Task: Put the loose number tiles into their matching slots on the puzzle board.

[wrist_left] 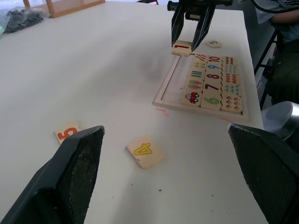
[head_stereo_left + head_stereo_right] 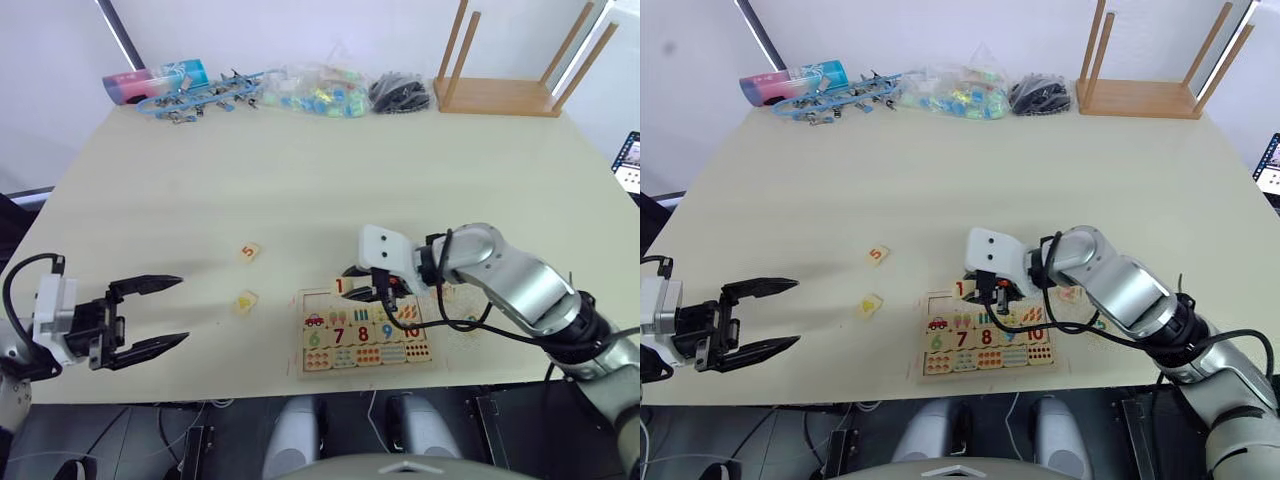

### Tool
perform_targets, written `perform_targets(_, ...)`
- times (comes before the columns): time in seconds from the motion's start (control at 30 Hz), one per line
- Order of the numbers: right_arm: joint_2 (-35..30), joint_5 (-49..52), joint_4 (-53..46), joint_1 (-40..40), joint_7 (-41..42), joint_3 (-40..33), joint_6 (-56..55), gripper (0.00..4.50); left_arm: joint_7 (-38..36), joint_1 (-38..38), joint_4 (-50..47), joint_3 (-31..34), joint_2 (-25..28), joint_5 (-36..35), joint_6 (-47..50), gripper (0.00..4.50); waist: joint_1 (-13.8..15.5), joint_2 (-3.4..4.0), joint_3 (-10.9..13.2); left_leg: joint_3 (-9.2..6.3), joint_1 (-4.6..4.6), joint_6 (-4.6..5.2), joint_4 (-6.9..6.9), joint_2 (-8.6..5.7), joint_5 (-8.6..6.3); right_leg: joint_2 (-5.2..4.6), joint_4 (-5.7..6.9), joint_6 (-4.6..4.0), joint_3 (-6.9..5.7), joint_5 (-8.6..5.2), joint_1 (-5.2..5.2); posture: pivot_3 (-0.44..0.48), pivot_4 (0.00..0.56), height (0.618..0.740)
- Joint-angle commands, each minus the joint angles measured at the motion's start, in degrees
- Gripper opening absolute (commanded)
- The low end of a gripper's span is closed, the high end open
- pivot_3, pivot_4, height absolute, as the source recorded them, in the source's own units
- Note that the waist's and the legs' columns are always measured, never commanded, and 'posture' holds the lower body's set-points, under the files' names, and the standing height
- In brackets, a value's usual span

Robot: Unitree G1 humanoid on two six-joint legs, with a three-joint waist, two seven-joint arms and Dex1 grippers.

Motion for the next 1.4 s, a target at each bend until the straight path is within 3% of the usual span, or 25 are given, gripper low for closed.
perform_targets(0.03, 2.0, -2.0, 0.1, -1.7, -1.7, 1.6, 1.8, 0.88, -1.7, 0.0, -0.1, 0.9, 0.8, -0.2, 0.0, 4.50, -0.1, -0.01, 0.0, 0.00, 0.00, 0.00, 0.00, 0.00, 0.00, 0.00, 0.00, 0.00, 0.00, 0.00, 0.00, 0.000, 0.150, 0.737)
perform_targets(0.73, 9.8, -8.4, 7.1, -5.5, -2.9, 9.4, 3.9, 0.88, -1.7, 2.4, 0.0, 0.3, 3.7, -1.5, -0.1, 4.50, -0.2, 0.00, 0.0, 0.06, 0.00, -0.03, -0.01, 0.00, 0.01, 0.00, 0.02, -0.11, -0.27, 0.07, -0.07, 0.000, 0.150, 0.737)
perform_targets(1.4, 13.2, -10.9, 10.7, -7.0, -1.9, 10.7, 3.6, 0.88, -1.7, 3.3, 0.1, 0.3, 3.8, -1.9, -0.8, 4.50, -0.3, 0.04, 0.0, 0.07, 0.00, -0.04, -0.02, 0.01, 0.01, -0.01, 0.02, -0.13, -0.28, 0.08, -0.10, 0.000, 0.150, 0.737)
